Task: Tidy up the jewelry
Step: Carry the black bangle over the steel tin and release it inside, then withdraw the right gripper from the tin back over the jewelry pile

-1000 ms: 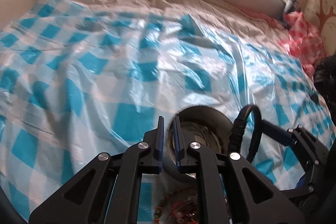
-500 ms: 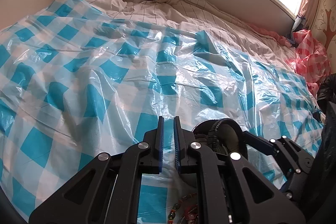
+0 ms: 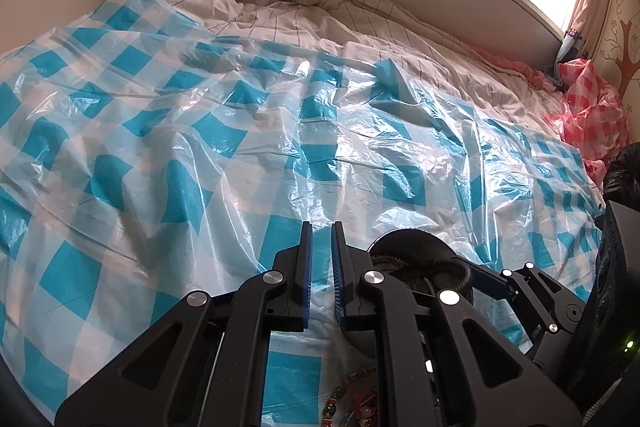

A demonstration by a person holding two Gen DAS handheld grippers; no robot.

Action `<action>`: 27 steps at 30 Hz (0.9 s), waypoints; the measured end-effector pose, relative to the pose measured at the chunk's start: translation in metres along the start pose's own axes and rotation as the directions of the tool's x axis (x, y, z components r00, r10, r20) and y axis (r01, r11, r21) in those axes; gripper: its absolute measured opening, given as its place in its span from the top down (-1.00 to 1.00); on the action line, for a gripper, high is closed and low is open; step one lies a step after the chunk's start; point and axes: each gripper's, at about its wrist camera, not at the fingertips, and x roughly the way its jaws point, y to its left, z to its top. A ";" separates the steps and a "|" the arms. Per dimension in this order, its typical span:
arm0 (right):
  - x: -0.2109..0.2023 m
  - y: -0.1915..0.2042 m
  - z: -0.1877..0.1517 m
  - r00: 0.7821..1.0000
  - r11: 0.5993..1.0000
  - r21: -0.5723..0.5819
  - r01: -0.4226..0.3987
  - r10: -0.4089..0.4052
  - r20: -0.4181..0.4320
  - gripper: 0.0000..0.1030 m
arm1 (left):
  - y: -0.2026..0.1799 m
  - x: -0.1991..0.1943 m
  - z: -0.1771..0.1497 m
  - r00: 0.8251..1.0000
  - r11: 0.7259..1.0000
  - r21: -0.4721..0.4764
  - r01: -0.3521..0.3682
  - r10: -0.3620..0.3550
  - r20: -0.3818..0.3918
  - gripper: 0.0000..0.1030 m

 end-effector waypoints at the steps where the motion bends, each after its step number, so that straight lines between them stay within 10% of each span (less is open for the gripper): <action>1: -0.001 0.000 0.000 1.000 1.000 0.004 0.001 -0.001 0.007 -0.50 | 0.000 0.000 0.000 1.000 1.000 0.000 0.001 -0.001 0.000 0.83; 27: -0.067 -0.017 -0.046 0.997 0.989 0.127 0.075 -0.073 -0.016 -0.64 | 0.006 -0.022 -0.043 0.993 0.998 0.046 0.043 -0.038 -0.113 0.82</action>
